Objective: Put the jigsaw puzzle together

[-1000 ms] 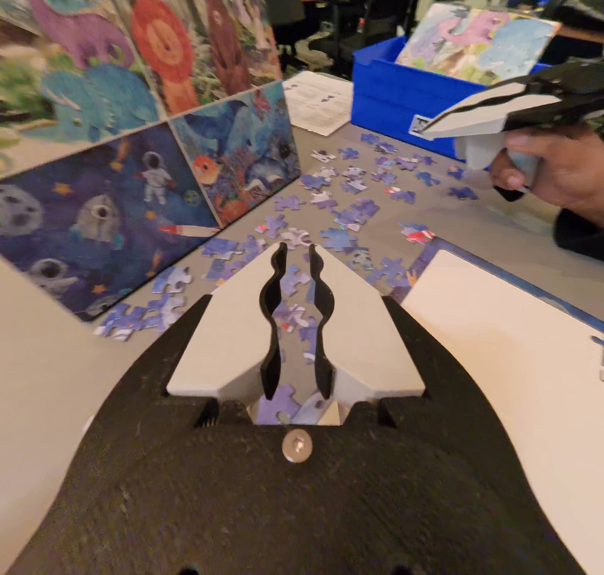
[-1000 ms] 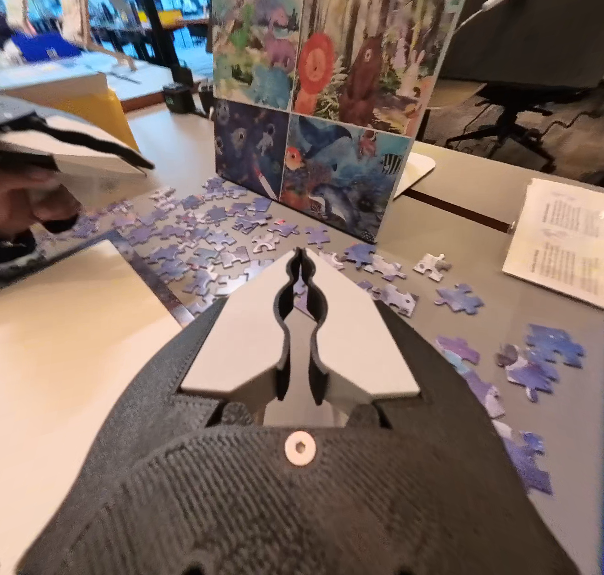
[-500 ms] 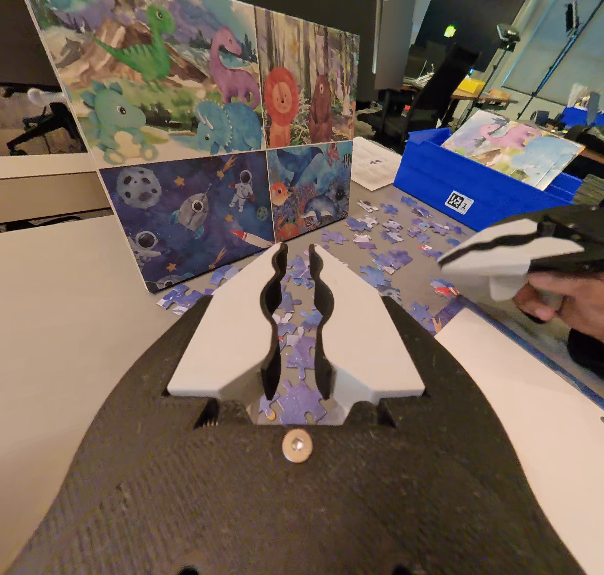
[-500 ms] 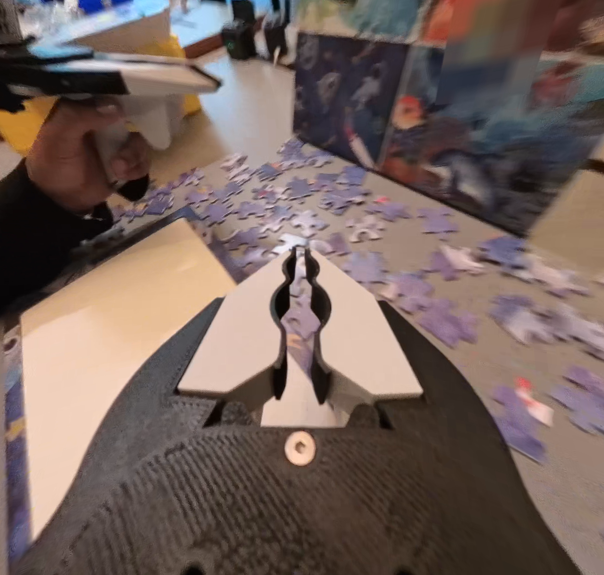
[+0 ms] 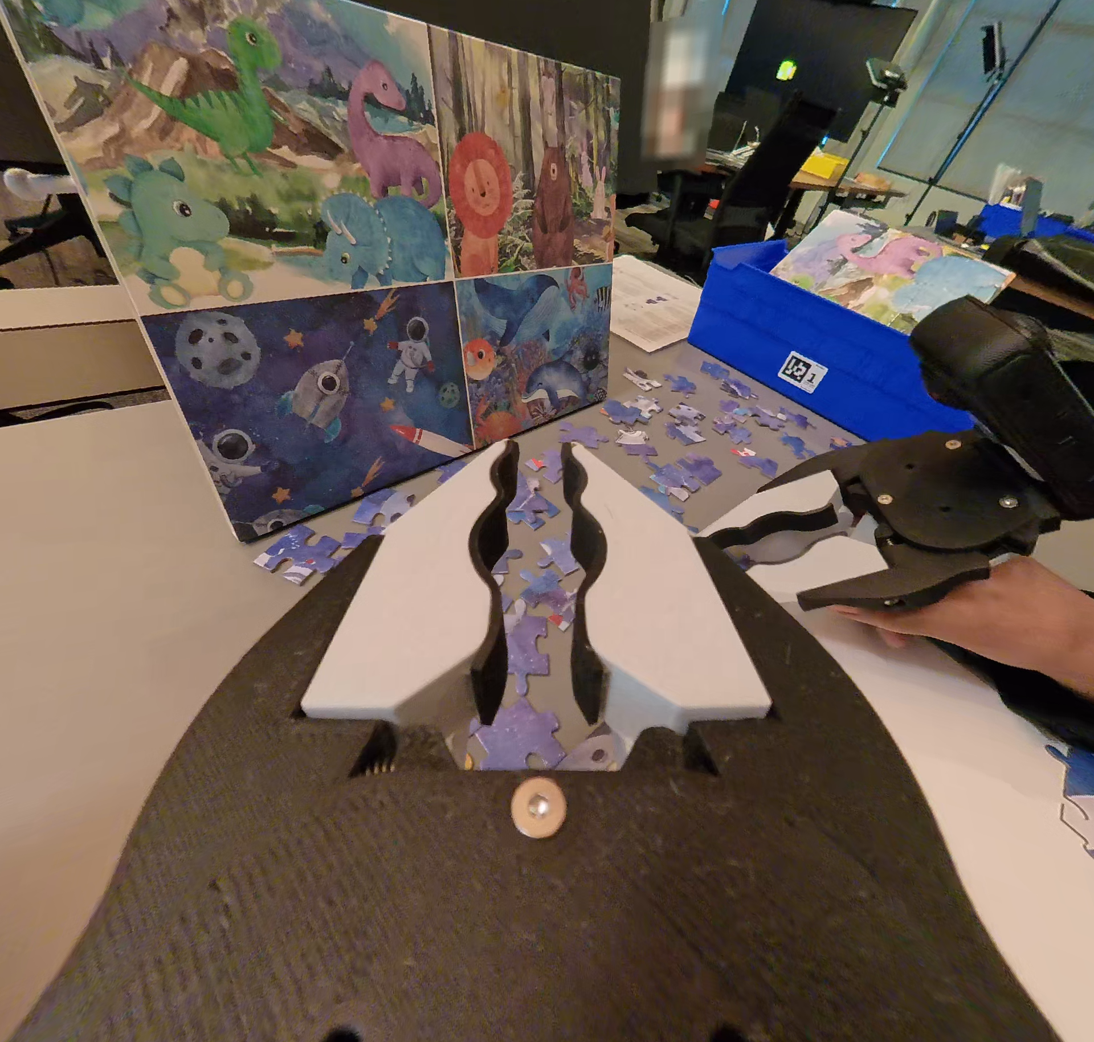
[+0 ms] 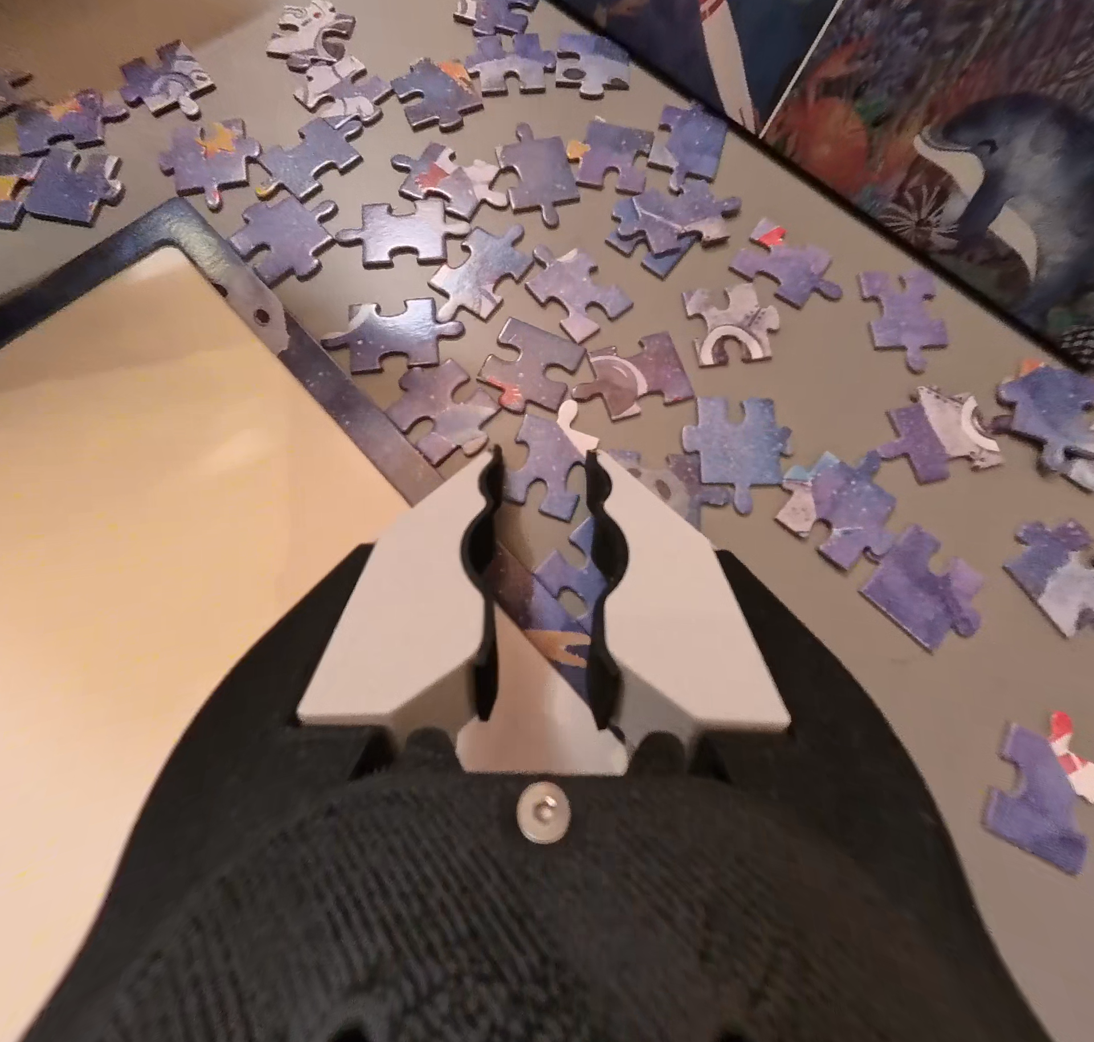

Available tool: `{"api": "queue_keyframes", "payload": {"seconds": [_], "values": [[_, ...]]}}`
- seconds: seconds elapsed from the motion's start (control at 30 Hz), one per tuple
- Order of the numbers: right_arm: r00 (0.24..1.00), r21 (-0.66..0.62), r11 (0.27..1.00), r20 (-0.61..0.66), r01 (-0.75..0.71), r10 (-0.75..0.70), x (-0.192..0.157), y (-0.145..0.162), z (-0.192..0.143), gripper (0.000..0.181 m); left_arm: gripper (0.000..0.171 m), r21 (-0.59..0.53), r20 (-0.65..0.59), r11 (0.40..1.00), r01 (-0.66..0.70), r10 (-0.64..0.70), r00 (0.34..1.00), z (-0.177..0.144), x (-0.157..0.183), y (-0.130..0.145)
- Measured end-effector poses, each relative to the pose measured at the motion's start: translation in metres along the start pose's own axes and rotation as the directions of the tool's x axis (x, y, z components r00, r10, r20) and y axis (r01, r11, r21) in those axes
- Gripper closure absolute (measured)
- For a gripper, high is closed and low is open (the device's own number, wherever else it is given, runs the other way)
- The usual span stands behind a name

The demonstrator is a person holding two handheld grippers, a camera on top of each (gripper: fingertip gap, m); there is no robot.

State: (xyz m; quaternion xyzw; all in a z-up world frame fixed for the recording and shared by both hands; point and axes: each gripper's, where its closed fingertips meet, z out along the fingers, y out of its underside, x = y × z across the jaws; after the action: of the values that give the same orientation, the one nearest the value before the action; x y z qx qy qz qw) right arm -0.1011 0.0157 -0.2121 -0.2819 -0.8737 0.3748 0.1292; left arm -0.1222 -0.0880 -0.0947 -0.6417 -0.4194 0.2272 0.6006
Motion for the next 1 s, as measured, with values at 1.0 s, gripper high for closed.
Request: {"api": "queue_keyframes", "payload": {"seconds": [1.0], "values": [[1.0, 0.02, 1.0, -0.012, 0.021, -0.02, 0.02, 0.004, -0.005, 0.152, 0.155, -0.058, -0.028, 0.998, -0.028, 0.026, 0.999, 0.009, 0.01, 0.013]]}}
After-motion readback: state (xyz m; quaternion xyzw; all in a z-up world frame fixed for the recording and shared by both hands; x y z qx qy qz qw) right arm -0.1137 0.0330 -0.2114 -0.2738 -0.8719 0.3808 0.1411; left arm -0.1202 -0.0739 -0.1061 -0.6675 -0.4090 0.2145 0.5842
